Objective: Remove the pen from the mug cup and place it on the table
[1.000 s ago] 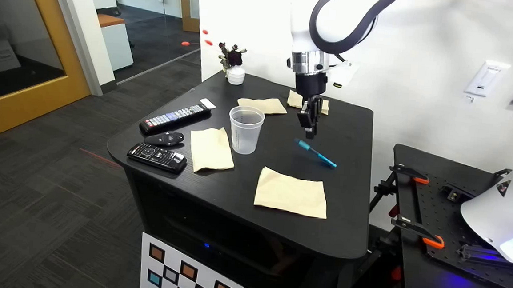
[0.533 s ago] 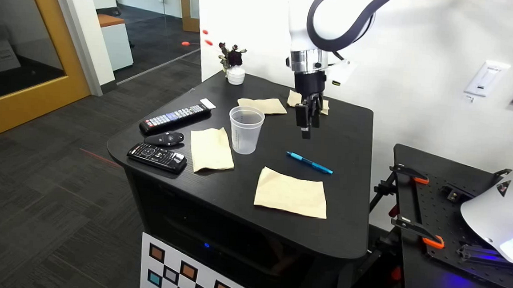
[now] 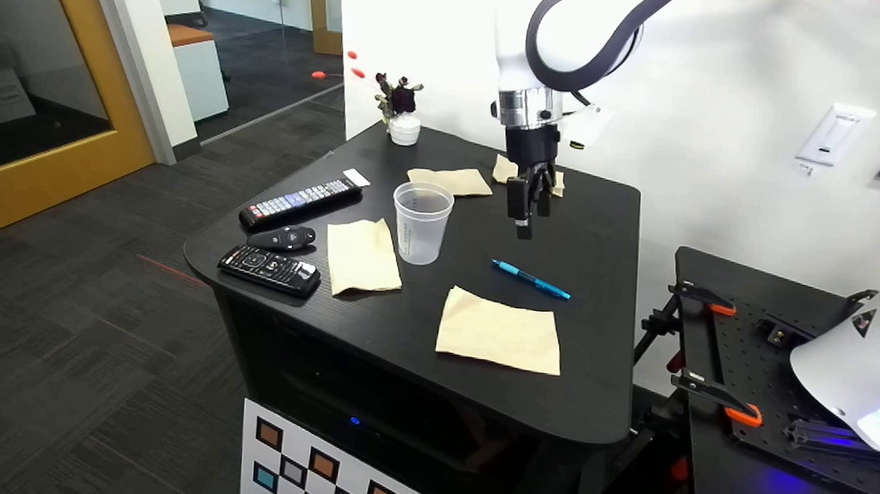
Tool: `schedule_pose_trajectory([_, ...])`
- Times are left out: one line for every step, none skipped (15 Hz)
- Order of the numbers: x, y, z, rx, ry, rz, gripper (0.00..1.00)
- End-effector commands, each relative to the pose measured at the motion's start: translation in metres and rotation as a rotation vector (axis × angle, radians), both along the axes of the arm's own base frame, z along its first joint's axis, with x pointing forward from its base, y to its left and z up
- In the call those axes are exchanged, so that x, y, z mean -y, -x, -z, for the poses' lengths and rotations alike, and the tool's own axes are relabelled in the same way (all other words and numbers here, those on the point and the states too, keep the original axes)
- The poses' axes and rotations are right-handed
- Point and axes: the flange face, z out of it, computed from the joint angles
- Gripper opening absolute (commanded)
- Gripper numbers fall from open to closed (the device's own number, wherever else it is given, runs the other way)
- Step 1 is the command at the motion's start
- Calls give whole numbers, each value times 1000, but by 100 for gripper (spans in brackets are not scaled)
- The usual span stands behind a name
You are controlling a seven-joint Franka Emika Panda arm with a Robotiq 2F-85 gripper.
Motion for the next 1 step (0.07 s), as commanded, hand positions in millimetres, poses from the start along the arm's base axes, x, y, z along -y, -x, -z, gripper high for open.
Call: schedule_pose_trajectory([0,0,0,-1,0,0,100])
